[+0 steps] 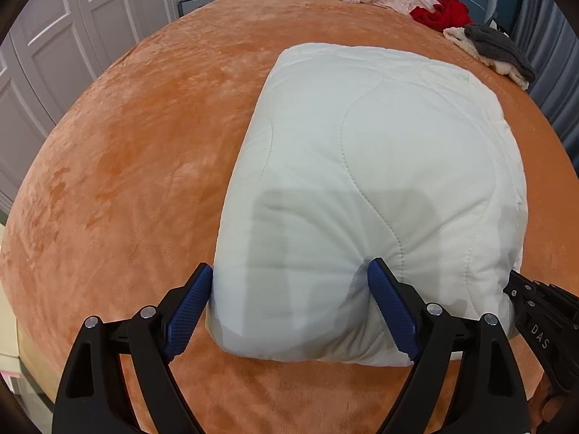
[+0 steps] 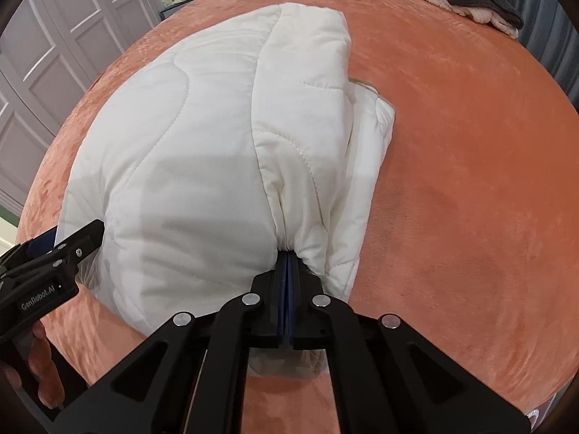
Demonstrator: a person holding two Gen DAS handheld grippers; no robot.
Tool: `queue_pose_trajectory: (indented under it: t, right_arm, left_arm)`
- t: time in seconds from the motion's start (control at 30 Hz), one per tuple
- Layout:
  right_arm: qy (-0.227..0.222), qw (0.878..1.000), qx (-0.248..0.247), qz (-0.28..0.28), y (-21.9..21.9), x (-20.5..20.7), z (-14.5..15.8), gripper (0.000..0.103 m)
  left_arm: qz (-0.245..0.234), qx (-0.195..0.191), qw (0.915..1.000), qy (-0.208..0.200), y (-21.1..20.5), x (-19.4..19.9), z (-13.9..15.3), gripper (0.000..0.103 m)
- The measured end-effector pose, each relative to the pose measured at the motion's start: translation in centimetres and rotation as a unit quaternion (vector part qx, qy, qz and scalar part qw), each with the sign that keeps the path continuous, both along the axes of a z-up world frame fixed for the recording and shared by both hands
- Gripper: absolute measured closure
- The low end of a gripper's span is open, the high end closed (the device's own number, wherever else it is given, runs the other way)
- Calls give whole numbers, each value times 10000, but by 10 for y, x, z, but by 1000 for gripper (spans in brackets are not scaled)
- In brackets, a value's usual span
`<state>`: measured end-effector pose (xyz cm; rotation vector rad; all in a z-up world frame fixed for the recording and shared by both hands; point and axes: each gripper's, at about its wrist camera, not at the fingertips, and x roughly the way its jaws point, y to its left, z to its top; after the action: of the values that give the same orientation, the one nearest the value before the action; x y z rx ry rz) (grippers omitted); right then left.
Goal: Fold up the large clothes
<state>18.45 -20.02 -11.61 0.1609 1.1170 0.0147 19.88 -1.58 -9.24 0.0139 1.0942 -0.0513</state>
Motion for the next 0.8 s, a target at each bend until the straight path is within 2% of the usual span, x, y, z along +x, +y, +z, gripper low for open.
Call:
queue_pose_trajectory:
  t: [0.13,0.8]
  right_arm:
    - [2,9999,109,-60,-2,4,-6,103]
    - [-79,9999,48,-80,-1,5,-8,103]
  left_arm:
    - [13,14,10000,-12,0,2,-4,15]
    - [46,4,10000,-26,-2,5,-10,14]
